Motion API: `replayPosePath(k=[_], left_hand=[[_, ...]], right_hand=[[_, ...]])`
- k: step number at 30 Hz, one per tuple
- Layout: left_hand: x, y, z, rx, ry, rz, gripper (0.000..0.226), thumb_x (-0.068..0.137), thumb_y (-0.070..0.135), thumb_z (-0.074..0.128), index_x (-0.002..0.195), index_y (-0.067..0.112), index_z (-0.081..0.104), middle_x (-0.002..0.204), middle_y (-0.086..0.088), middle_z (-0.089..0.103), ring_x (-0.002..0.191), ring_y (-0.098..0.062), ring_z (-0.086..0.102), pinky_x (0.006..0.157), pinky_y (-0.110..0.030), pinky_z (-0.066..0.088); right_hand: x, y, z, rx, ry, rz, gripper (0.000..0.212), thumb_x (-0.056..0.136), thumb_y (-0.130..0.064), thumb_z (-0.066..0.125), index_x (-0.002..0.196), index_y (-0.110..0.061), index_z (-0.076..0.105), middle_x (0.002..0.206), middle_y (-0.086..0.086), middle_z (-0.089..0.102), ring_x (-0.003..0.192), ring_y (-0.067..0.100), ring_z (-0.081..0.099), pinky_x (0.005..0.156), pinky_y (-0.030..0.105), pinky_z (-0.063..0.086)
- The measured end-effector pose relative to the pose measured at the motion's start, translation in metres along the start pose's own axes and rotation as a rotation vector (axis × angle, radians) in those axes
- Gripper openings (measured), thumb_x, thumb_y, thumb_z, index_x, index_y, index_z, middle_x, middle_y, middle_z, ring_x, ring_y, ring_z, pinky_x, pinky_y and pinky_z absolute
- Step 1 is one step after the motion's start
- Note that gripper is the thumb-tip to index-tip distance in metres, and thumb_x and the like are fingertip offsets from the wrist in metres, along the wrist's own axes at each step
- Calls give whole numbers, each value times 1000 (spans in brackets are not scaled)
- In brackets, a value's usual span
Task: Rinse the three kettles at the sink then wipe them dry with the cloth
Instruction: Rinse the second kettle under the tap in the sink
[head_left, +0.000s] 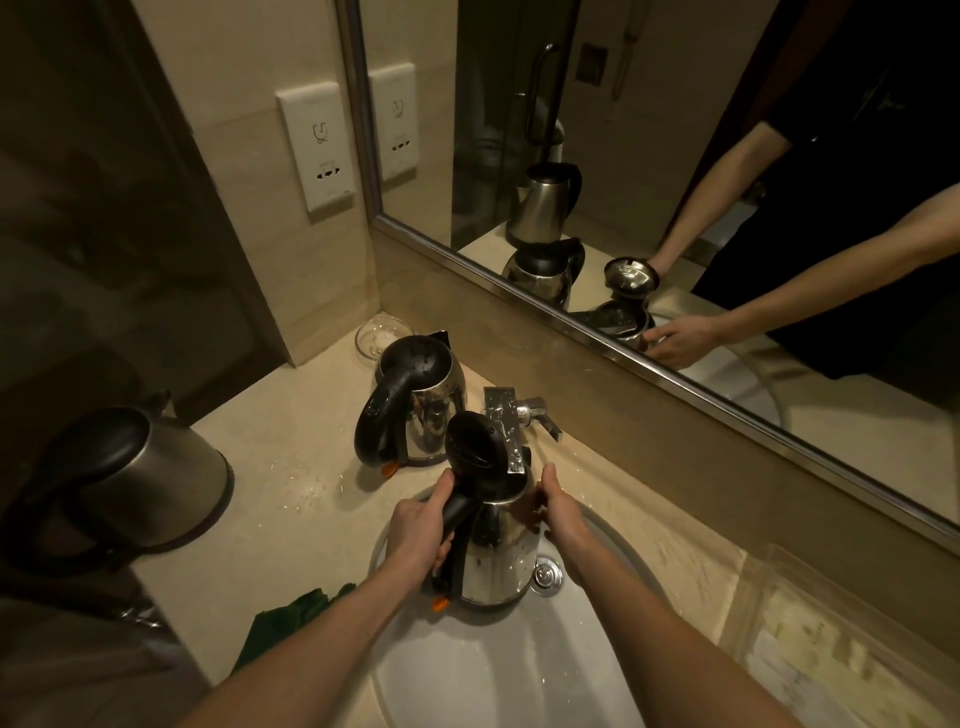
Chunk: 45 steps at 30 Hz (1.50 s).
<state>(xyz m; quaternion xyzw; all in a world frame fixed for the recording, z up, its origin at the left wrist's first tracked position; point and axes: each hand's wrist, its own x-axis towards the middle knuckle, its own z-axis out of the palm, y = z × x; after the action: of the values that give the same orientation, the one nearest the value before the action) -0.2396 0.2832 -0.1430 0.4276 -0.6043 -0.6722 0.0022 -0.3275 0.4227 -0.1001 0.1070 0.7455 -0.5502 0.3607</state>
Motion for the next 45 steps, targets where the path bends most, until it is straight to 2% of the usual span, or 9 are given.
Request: replayPosePath(k=[45], left_hand=[[-5,3,2,-4,15,-4,58,95,58,52,64,9,56,42,0,47,34,-12,43,40,-22,36]], right_hand=[[0,-1,-1,-12,-19,23,65,103,-48,16,133,-2,50,138,17,51,130,28,44,111,37,26]])
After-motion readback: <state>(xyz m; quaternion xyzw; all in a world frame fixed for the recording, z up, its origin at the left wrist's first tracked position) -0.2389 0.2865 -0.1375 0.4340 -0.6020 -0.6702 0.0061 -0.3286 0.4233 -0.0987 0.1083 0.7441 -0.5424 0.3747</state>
